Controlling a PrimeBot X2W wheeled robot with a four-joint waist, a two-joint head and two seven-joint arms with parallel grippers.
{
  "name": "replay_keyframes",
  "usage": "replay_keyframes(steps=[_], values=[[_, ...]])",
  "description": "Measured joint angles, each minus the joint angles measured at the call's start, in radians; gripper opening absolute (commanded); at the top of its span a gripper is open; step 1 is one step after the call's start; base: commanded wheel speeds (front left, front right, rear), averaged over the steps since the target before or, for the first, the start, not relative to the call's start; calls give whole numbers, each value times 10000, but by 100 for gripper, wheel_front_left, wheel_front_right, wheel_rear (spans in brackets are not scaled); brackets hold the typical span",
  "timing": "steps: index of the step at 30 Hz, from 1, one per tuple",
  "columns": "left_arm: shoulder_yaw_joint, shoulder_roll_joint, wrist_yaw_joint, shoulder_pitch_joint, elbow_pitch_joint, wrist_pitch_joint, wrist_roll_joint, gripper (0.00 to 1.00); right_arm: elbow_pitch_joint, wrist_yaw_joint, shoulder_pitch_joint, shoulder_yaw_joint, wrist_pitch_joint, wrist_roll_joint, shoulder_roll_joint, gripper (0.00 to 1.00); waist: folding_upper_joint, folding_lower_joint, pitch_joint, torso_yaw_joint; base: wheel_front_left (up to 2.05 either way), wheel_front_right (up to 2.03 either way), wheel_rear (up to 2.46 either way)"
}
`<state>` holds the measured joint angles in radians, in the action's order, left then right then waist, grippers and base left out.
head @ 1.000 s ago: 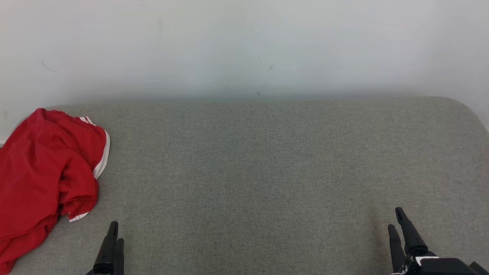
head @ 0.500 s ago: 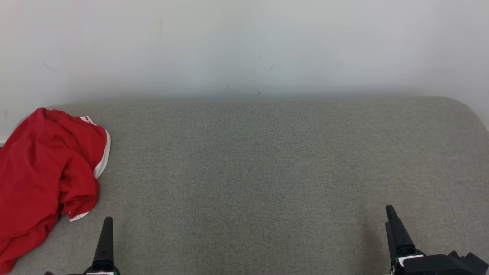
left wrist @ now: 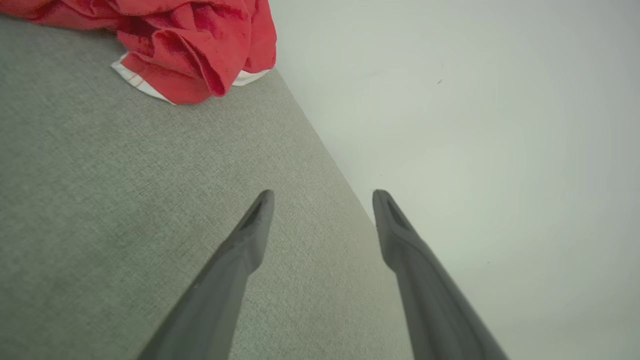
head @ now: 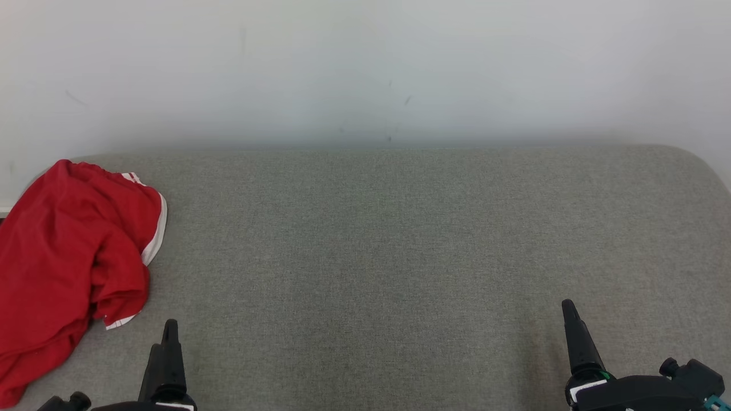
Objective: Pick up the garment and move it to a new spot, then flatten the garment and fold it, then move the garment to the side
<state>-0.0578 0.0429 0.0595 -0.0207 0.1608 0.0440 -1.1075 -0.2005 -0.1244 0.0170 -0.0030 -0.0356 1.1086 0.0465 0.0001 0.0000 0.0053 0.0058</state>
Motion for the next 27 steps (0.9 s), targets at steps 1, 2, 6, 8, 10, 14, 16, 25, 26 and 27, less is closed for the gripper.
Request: replay_keyframes(steps=[1,2,6,8,10,14,16,25,26,27], values=[[31,2,-90,2,-42,44,224,100,23,0,-4,12,-13,-205,0,100,0,0,-1,1,0,0,0],[65,2,-171,4,-84,90,470,100,44,0,-8,21,-56,-428,0,100,0,0,-3,3,0,0,0],[199,4,-405,14,-205,211,1336,100,90,0,-16,86,-192,-1283,2,100,0,0,-11,11,0,0,0],[272,6,-470,25,-261,282,1795,100,119,-2,-20,142,-270,-1685,2,100,0,0,-18,16,0,0,0],[345,6,-516,53,-339,341,2197,100,142,-2,-32,190,-337,-2061,2,100,0,0,-23,20,0,0,0],[468,8,-598,59,-443,451,3047,100,188,-2,-163,244,-458,-2725,2,100,0,0,-31,39,0,0,0],[493,12,-627,61,-500,518,3386,100,192,-2,-192,259,-533,-2989,4,100,0,0,-34,49,0,0,0],[525,17,-679,211,-723,790,4763,100,328,-6,-238,374,-802,-4205,6,100,0,0,-40,76,0,0,0],[525,19,-679,219,-717,794,4939,100,337,-8,-251,382,-813,-4339,6,100,0,0,-42,77,0,0,0],[525,19,-679,228,-711,830,5055,100,349,-10,-269,391,-859,-4452,6,100,0,0,-42,78,0,0,0]])
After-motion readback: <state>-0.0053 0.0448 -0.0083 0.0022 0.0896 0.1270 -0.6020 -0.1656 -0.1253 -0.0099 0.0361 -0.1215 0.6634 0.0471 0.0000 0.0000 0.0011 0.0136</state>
